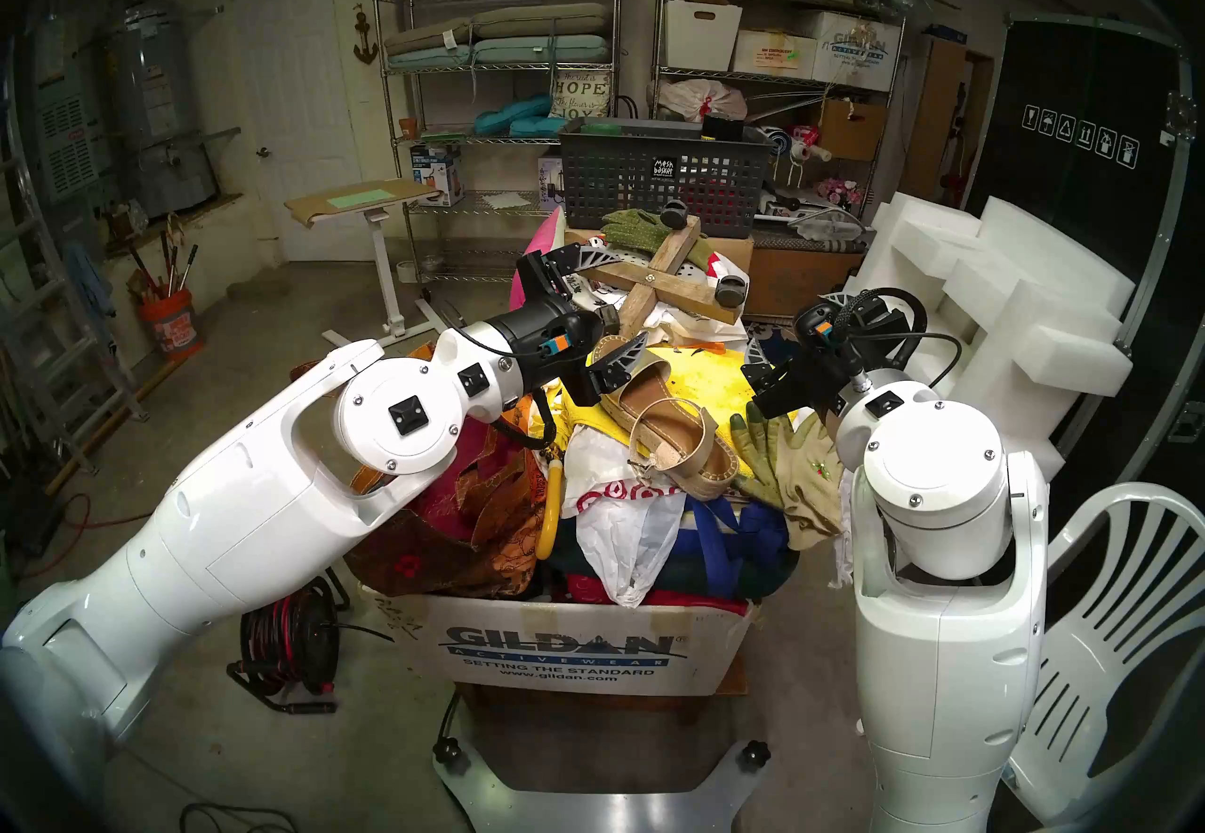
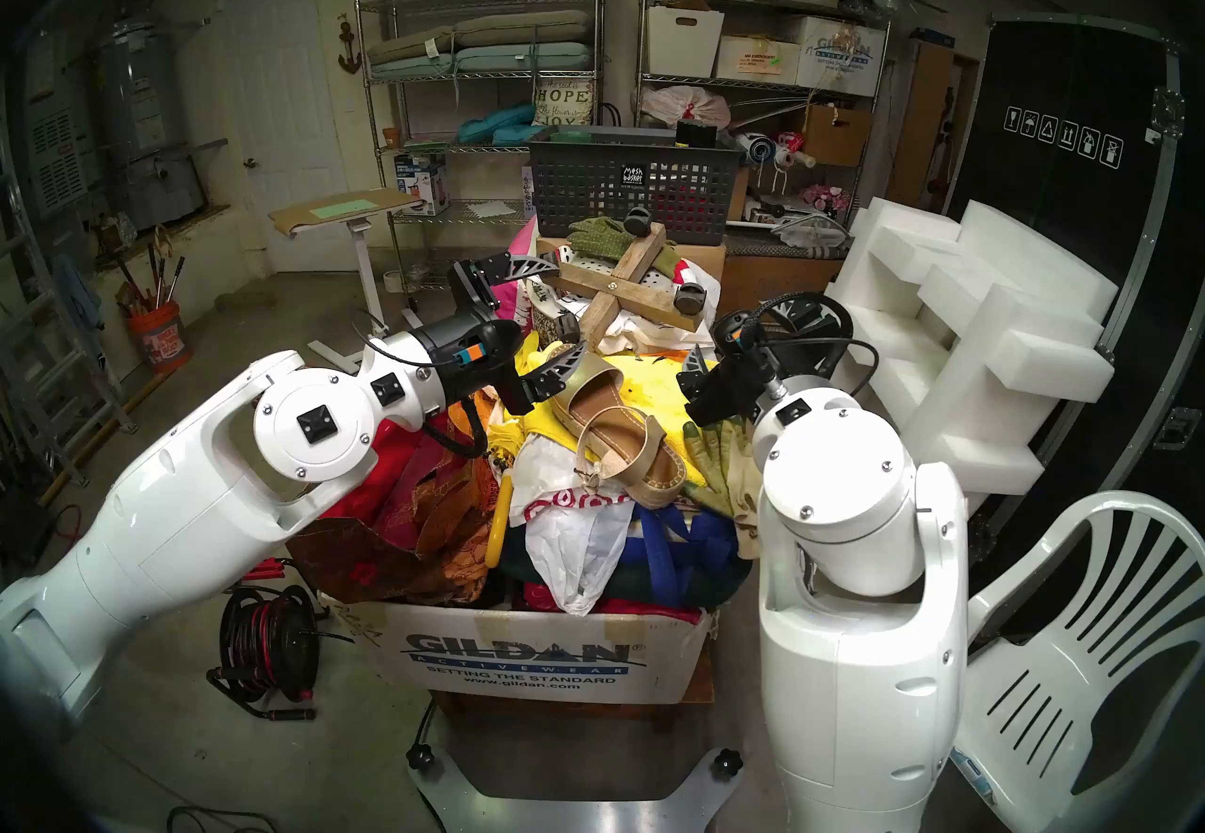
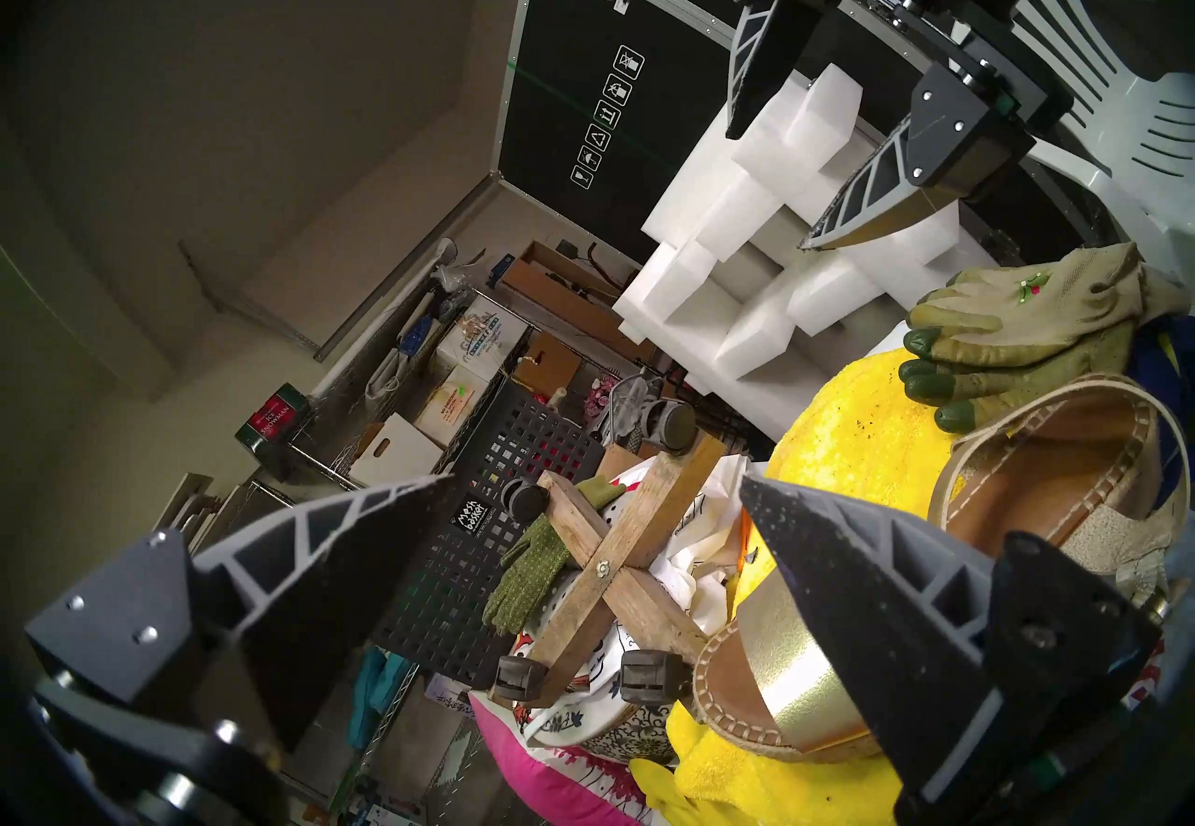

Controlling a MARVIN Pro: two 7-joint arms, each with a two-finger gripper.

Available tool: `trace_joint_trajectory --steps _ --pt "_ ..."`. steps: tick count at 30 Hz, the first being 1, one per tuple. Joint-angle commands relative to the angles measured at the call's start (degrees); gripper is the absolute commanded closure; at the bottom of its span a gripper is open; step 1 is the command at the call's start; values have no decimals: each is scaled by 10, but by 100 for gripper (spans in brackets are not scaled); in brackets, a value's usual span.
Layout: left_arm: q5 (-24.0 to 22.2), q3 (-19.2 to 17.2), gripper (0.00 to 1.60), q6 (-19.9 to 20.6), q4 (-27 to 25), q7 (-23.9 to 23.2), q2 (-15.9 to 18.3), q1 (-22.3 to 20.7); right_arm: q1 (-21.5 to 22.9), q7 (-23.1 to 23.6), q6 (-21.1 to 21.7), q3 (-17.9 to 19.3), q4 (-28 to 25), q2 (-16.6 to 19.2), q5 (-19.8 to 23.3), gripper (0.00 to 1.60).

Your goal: Unbuckle a shoe

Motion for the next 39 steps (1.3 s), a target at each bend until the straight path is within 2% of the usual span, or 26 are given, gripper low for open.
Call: trace_joint_trajectory --steps 1,24,25,28,34,39 --pt "-1 -6 0 0 -4 2 0 -4 3 -1 0 0 -9 0 -1 0" --pt "0 -6 0 0 -4 2 0 -4 3 -1 0 0 -9 0 -1 0" --pt "-17 -11 0 -9 -3 -6 2 -3 3 -1 0 0 -9 0 -1 0" --pt "-22 -15 0 -8 -8 -4 7 2 0 9 -2 1 -18 4 5 0" --pt "-39 -23 0 -21 -18 -2 29 20 -29 22 -1 -24 -56 3 7 0" --pt "-54 -32 0 -29 -27 -1 52 40 -48 28 -9 -44 -56 3 9 0"
